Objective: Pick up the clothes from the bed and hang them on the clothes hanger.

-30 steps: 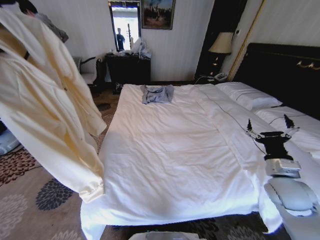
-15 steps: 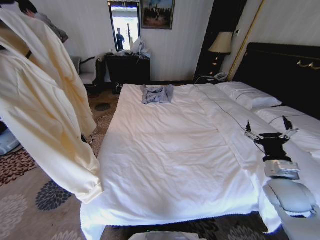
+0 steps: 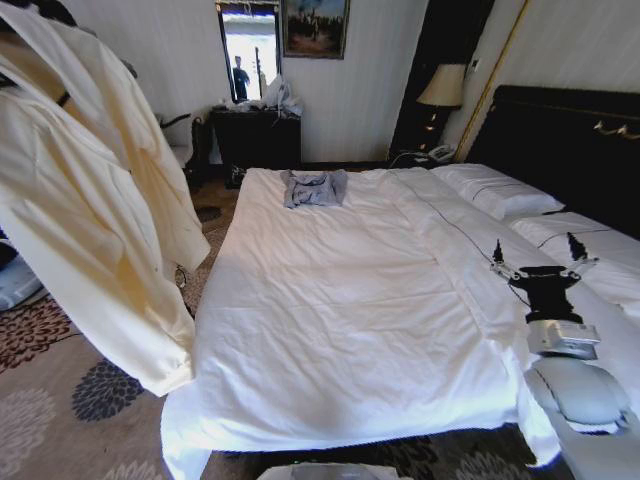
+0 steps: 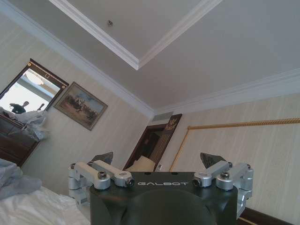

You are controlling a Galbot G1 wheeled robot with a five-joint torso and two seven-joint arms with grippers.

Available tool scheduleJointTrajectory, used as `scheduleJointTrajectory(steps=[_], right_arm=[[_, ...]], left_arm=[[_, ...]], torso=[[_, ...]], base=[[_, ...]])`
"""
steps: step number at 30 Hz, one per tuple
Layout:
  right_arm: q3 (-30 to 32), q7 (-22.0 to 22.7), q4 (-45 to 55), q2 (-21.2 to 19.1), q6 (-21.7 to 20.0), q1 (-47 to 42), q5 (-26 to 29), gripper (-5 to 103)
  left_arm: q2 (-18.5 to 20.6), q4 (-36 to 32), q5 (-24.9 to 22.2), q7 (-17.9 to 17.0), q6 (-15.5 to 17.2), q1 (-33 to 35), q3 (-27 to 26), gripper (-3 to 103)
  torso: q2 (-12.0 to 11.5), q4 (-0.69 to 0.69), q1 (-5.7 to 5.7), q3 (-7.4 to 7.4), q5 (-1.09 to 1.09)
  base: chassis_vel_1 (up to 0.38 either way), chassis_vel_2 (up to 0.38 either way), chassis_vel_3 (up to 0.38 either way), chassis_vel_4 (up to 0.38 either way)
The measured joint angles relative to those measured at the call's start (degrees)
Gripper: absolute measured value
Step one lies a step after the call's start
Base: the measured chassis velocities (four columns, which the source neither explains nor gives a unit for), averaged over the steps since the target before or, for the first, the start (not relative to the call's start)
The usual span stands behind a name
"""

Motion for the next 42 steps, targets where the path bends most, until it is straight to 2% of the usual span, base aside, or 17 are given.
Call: scheduleJointTrajectory(steps=[10, 18, 20, 28, 29, 30, 32, 36, 38, 41, 42], right_arm=[[0.4, 0.1, 0.19, -0.11, -0.11, 0.34, 0.46, 100], [0.31, 0.11, 0.58, 0.31, -0.14, 0.16, 0.3, 100], [0.32, 0.11, 0.61, 0.31, -0.14, 0.08, 0.24, 100], [0.45, 0.07, 0.78, 0.3, -0.14, -0.25, -0.01, 100], [0.44, 0.06, 0.8, 0.29, -0.13, -0.3, -0.09, 100], [0.43, 0.05, 0.82, 0.28, -0.11, -0.38, -0.17, 100], [0.43, 0.04, 0.85, 0.28, -0.09, -0.45, -0.22, 100], [0.35, -0.02, 0.87, 0.29, 0.06, -0.86, -0.59, 100], [0.29, -0.02, 0.87, 0.3, 0.06, -0.86, -0.62, 100], [0.14, -0.05, 1.0, 0.29, 0.05, -0.78, -0.7, 100], [0.14, -0.05, 1.0, 0.29, 0.05, -0.78, -0.7, 100]], left_arm=[[0.25, 0.62, 0.09, 0.48, 0.0, -0.02, 3.0, 20], [0.95, 0.32, 3.36, 6.74, -0.06, -2.48, 8.08, 20], [1.26, -0.06, 3.49, 7.88, -0.05, -2.7, 8.22, 20], [1.19, -1.09, 3.33, 8.32, -0.02, -2.86, 7.24, 20], [1.15, -1.11, 3.28, 8.24, -0.01, -2.86, 6.96, 16], [1.14, -1.13, 3.23, 8.16, 0.0, -2.86, 6.58, 21], [1.14, -1.12, 3.23, 8.1, -0.01, -2.87, 6.31, 21], [0.99, -1.17, 3.12, 7.21, -0.02, -2.84, 4.98, 43], [0.87, -1.17, 3.06, 7.05, -0.02, -2.82, 4.84, 43], [0.46, -0.93, 3.01, 6.49, -0.02, -2.67, 4.35, 59], [0.46, -0.93, 3.01, 6.49, -0.02, -2.67, 4.35, 59]], torso=[[0.0, 0.01, 0.0, 0.0, 0.0], [0.0, 0.01, 0.0, -0.01, 0.01], [0.0, 0.0, 0.0, 0.0, 0.01], [0.0, 0.0, 0.0, 0.0, 0.01], [0.0, 0.0, 0.0, 0.0, 0.01], [0.0, 0.0, 0.0, 0.0, 0.01], [0.0, 0.0, 0.0, 0.0, 0.01], [0.01, 0.0, 0.0, -0.01, 0.02], [0.01, 0.0, 0.0, -0.01, 0.02], [0.0, 0.0, 0.0, 0.0, 0.01], [0.0, 0.0, 0.0, 0.0, 0.01]], base=[[0.0, 0.0, 0.0, 0.0], [0.0, 0.0, 0.0, 0.0], [0.0, 0.0, 0.0, 0.0], [0.0, 0.0, 0.0, 0.0], [0.0, 0.0, 0.0, 0.0], [0.0, 0.0, 0.0, 0.0], [0.0, 0.0, 0.0, 0.0], [0.0, 0.0, 0.0, 0.0], [0.0, 0.0, 0.0, 0.0], [0.0, 0.0, 0.0, 0.0], [0.0, 0.0, 0.0, 0.0]])
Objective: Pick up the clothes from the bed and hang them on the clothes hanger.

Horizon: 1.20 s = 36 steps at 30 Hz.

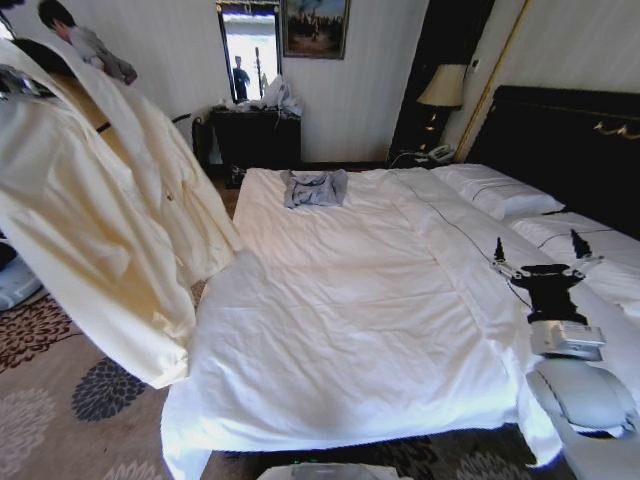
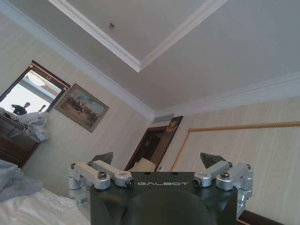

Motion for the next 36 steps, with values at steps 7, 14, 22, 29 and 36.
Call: scheduleJointTrajectory(steps=[7, 14, 22, 29, 36], right_arm=[[-0.3, -0.11, -0.29, 0.36, 0.24, -0.36, -0.74, 100], [-0.63, -0.16, -0.8, 0.34, 0.37, -0.1, -0.99, 100], [-0.79, -0.17, -0.95, 0.13, 0.4, 0.16, -0.98, 100], [-0.95, -0.15, -0.95, 0.07, 0.35, 0.58, -0.86, 100], [-1.09, -0.06, -1.15, -0.02, 0.19, 1.08, -0.67, 100]], left_arm=[[-0.79, 0.12, -0.06, -1.21, 0.0, 0.09, -1.21, 86], [-1.58, 0.06, -0.77, -3.22, 0.0, -0.23, -2.38, 100], [-2.23, -1.7, -3.25, -11.25, -0.01, -0.78, -3.35, 100], [-2.05, -2.96, -9.12, -15.35, 0.0, -1.56, -4.42, 100], [-1.59, -6.27, -15.66, -21.23, -0.01, -2.73, -5.5, 100]], torso=[[0.0, 0.0, 0.0, 0.0, 0.0], [0.0, 0.0, 0.0, 0.0, 0.0], [0.0, 0.0, 0.0, 0.0, 0.0], [0.0, 0.0, 0.0, 0.0, -0.01], [0.0, 0.0, 0.0, 0.0, 0.0]], base=[[0.0, 0.0, 0.0, 0.0], [0.0, 0.0, 0.0, 0.0], [0.0, 0.0, 0.0, 0.0], [0.0, 0.0, 0.0, 0.0], [0.0, 0.0, 0.0, 0.0]])
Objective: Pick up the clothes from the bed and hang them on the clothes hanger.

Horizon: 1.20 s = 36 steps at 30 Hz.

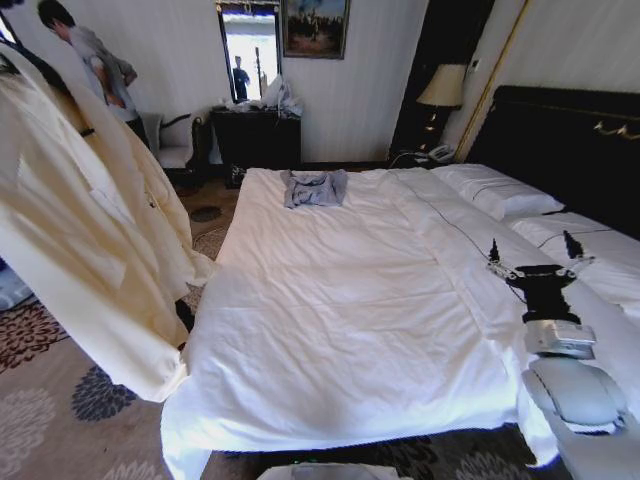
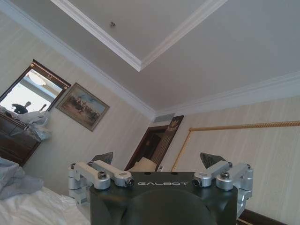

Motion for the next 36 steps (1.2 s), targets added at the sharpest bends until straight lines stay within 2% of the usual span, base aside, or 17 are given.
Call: scheduleJointTrajectory(steps=[1, 4, 11, 19, 20, 21, 25, 30, 33, 36], right_arm=[[0.0, 0.0, 0.0, 0.0, 0.0, 0.0, 0.0, 100], [-0.05, 0.02, -0.27, 0.2, 0.0, 0.08, -0.06, 100], [-0.71, 0.16, -0.61, 0.23, -0.07, 0.91, -0.13, 100], [-0.58, 0.28, -0.11, 0.09, -0.16, 0.72, 0.1, 100], [-0.45, 0.29, -0.05, 0.13, -0.16, 0.56, 0.1, 100], [-0.45, 0.29, -0.05, 0.13, -0.16, 0.56, 0.1, 100], [-0.52, 0.29, 0.01, 0.33, -0.16, 0.56, 0.06, 100], [-1.44, 0.32, 0.01, 0.34, -0.24, 1.24, 0.0, 100], [-1.95, 0.48, 0.01, 0.25, -0.59, 1.82, -0.01, 100], [-1.98, 0.52, 0.1, 0.24, -0.61, 1.66, -0.01, 100]], left_arm=[[0.0, 0.0, 0.0, 0.0, 0.0, 0.0, 0.0, 100], [0.48, -0.17, -3.92, -2.57, 0.0, -0.87, -0.75, 100], [1.08, -0.62, -5.8, -4.18, 0.0, -2.28, -1.64, 100], [0.94, -2.13, -9.77, -8.04, 0.0, -2.57, -2.23, 100], [1.03, -2.29, -11.7, -10.47, 0.01, -2.67, -2.69, 100], [1.03, -2.29, -11.7, -10.47, 0.01, -2.67, -2.69, 100], [0.63, -3.48, -26.73, -22.11, 0.01, -2.73, -6.17, 100], [0.97, -3.72, -28.26, -23.39, 0.01, -2.95, -8.32, 100], [2.62, -4.14, -31.61, -23.94, 0.0, -6.1, -8.35, 100], [3.38, -4.79, -32.04, -23.96, 0.0, -8.38, -7.79, 100]], torso=[[0.0, 0.0, 0.0, 0.0, 0.0], [0.0, 0.0, 0.0, 0.0, 0.0], [0.0, 0.01, 0.0, 0.0, 0.0], [0.0, 0.0, 0.0, 0.0, -0.01], [0.0, 0.0, 0.0, 0.0, -0.01], [0.0, 0.0, 0.0, 0.0, -0.01], [0.0, 0.0, -0.01, 0.0, 0.01], [0.0, 0.0, 0.0, 0.0, -0.02], [0.0, 0.0, 0.0, 0.0, 0.01], [0.0, 0.0, -0.01, 0.0, 0.02]], base=[[0.0, 0.0, 0.0, 0.0], [0.0, 0.0, 0.0, 0.0], [0.0, 0.0, 0.0, 0.0], [0.0, 0.0, 0.0, 0.0], [0.0, 0.0, 0.0, 0.0], [0.0, 0.0, 0.0, 0.0], [0.0, 0.0, 0.0, 0.0], [0.0, 0.0, 0.0, 0.0], [0.0, 0.0, 0.0, 0.0], [0.0, 0.0, 0.0, 0.0]])
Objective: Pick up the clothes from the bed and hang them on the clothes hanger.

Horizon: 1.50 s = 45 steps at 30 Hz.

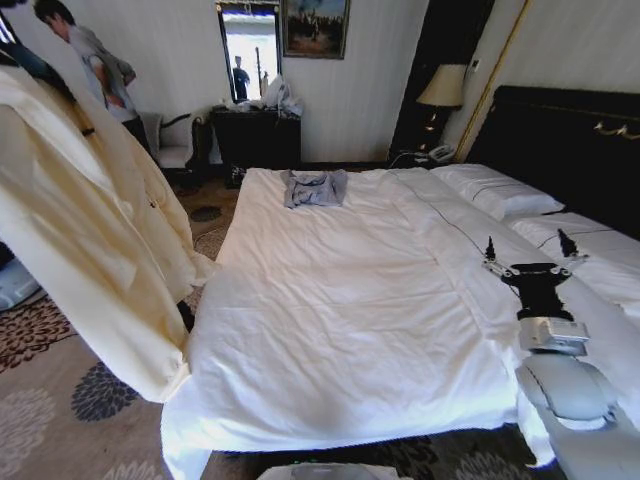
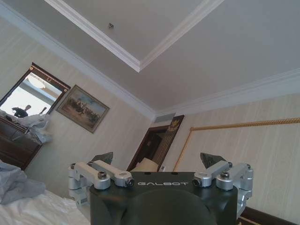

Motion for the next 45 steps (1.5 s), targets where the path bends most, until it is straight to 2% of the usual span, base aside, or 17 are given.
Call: scheduleJointTrajectory(steps=[6, 9, 10, 12, 13, 15, 17, 19, 20, 26, 28, 31, 33, 34, 38, 41, 45], right_arm=[[0.21, 0.01, 0.45, 0.09, 0.21, -0.9, 0.1, 100], [0.23, 0.06, 1.33, -0.1, 0.12, -1.59, 0.86, 100], [0.23, 0.06, 1.33, -0.1, 0.12, -1.59, 0.86, 100], [0.23, 0.15, 1.92, -0.21, -0.08, -2.05, 1.34, 100], [0.39, 0.33, 2.91, -0.27, -0.54, -2.83, 2.39, 100], [0.48, 0.56, 3.79, -0.22, -1.16, -3.47, 3.48, 100], [0.45, 0.62, 3.98, -0.19, -1.34, -3.55, 3.75, 100], [-0.62, 0.75, 4.1, -0.27, -1.79, -3.07, 4.47, 100], [-0.62, 0.75, 4.1, -0.27, -1.79, -3.07, 4.47, 100], [-4.4, 1.72, 4.64, -0.77, -4.57, -1.84, 10.36, 100], [-5.14, 1.92, 5.82, -0.65, -6.05, -3.05, 14.97, 100], [-5.38, 1.82, 6.62, -0.61, -6.69, -3.89, 17.23, 100], [-6.02, 1.33, 7.75, -0.88, -7.69, -5.01, 20.54, 100], [-6.02, 1.33, 7.75, -0.88, -7.69, -5.01, 20.54, 100], [-6.66, 0.81, 9.64, -1.06, -9.26, -7.76, 24.78, 100], [-6.8, 0.54, 9.96, -0.94, -9.33, -8.61, 25.17, 100], [-7.18, 0.15, 10.72, -0.37, -9.43, -10.29, 25.9, 100]], left_arm=[[1.46, -2.56, 1.1, 3.62, 0.0, -2.28, 1.08, 100], [1.08, -6.09, 9.45, 10.22, 0.0, -0.7, 2.39, 100], [1.08, -6.09, 9.45, 10.22, 0.0, -0.7, 2.39, 100], [0.49, -8.41, 16.27, 16.7, -0.37, 0.66, 3.56, 100], [-0.13, -11.09, 22.46, 24.23, -2.36, 2.42, 5.23, 100], [-1.02, -13.44, 28.38, 31.75, -6.01, 3.63, 7.99, 100], [-1.41, -14.02, 30.07, 33.49, -7.06, 3.77, 9.09, 100], [-3.88, -16.18, 35.84, 37.45, -10.65, 3.98, 14.04, 100], [-3.88, -16.18, 35.84, 37.45, -10.65, 3.98, 14.04, 100], [-12.8, -20.5, 49.61, 40.54, -18.08, 4.09, 27.84, 100], [-17.37, -21.77, 60.43, 43.08, -21.18, 5.53, 34.5, 100], [-19.84, -22.37, 66.28, 44.84, -22.67, 8.92, 36.13, 100], [-23.64, -22.52, 76.03, 47.89, -25.36, 16.41, 36.64, 100], [-23.64, -22.52, 76.03, 47.89, -25.36, 16.41, 36.64, 100], [-29.89, -21.14, 91.06, 52.29, -28.49, 27.88, 37.77, 100], [-32.28, -20.44, 95.91, 54.12, -29.66, 31.96, 38.08, 100], [-38.4, -17.52, 109.21, 58.46, -32.56, 39.3, 40.77, 100]], torso=[[0.0, 0.01, 0.0, 0.0, -0.01], [0.0, 0.0, 0.0, 0.0, 0.0], [0.0, 0.0, 0.0, 0.0, 0.0], [0.0, -0.01, 0.0, 0.0, -0.03], [-0.01, 0.0, 0.01, 0.01, -0.03], [0.0, 0.0, 0.0, 0.0, -0.02], [0.0, -0.01, 0.0, 0.0, 0.0], [0.0, -0.02, 0.0, 0.0, 0.0], [0.0, -0.02, 0.0, 0.0, 0.0], [-0.01, 0.01, 0.01, 0.01, -0.05], [-0.01, -0.01, 0.01, 0.01, -0.02], [0.0, -0.04, 0.01, 0.0, -0.02], [-0.01, -0.01, 0.01, 0.01, -0.02], [-0.01, -0.01, 0.01, 0.01, -0.02], [0.0, -0.01, 0.01, 0.0, -0.03], [0.0, 0.0, 0.01, 0.0, -0.04], [0.0, 0.01, 0.0, 0.0, -0.02]], base=[[0.0, 0.0, 0.0, 0.0], [0.0, 0.0, 0.0, 0.0], [0.0, 0.0, 0.0, 0.0], [0.0, 0.0, 0.0, 0.0], [0.0, 0.0, 0.0, 0.0], [0.0, 0.0, 0.0, 0.0], [0.0, 0.0, 0.0, 0.0], [0.0, 0.0, 0.0, 0.0], [0.0, 0.0, 0.0, 0.0], [0.0, 0.0, 0.0, 0.0], [0.0, 0.0, 0.0, 0.0], [0.0, 0.0, 0.0, 0.0], [0.0, 0.0, 0.0, 0.0], [0.0, 0.0, 0.0, 0.0], [0.0, 0.0, 0.0, 0.0], [0.0, 0.0, 0.0, 0.0], [0.0, 0.0, 0.0, 0.0]])
